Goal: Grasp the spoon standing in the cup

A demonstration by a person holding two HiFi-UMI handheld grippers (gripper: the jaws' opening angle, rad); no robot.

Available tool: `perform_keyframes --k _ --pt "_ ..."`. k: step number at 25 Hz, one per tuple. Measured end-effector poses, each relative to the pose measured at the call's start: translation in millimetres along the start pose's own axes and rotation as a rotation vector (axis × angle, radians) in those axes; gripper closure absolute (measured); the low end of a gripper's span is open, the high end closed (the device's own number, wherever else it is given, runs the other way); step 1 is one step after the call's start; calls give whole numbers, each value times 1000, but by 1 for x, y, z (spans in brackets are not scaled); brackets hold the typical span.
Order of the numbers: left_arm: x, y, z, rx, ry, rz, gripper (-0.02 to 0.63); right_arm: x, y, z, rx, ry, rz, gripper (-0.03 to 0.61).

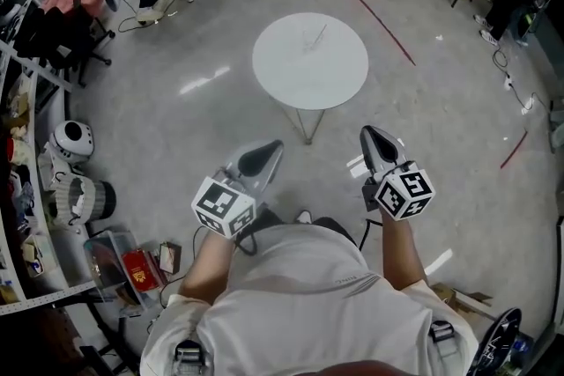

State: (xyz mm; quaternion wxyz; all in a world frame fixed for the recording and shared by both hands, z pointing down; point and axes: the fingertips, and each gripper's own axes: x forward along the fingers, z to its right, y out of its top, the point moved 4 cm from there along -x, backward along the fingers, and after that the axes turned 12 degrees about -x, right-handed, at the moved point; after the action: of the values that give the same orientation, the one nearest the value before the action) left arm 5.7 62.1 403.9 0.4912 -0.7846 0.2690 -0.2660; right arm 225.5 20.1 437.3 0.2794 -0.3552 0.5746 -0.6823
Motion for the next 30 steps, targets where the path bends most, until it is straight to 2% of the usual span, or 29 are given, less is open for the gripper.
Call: perform_keyframes --k 6,12,17,24,30 --pt "47 14 -24 5 -34 -21 613 31 -2 32 20 -17 -14 574" --pt "93 32 -73 -2 -75 -33 612 80 1 67 22 -60 -35 574" --pt "123 67 -130 -3 -114 -33 612 138 21 83 18 -99 -47 574" --pt "149 118 -234 -34 -147 -30 612 245 53 86 -14 -110 -74 574" --pt "166 137 -296 -53 -177 -33 612 309 65 90 -47 -125 -106 574"
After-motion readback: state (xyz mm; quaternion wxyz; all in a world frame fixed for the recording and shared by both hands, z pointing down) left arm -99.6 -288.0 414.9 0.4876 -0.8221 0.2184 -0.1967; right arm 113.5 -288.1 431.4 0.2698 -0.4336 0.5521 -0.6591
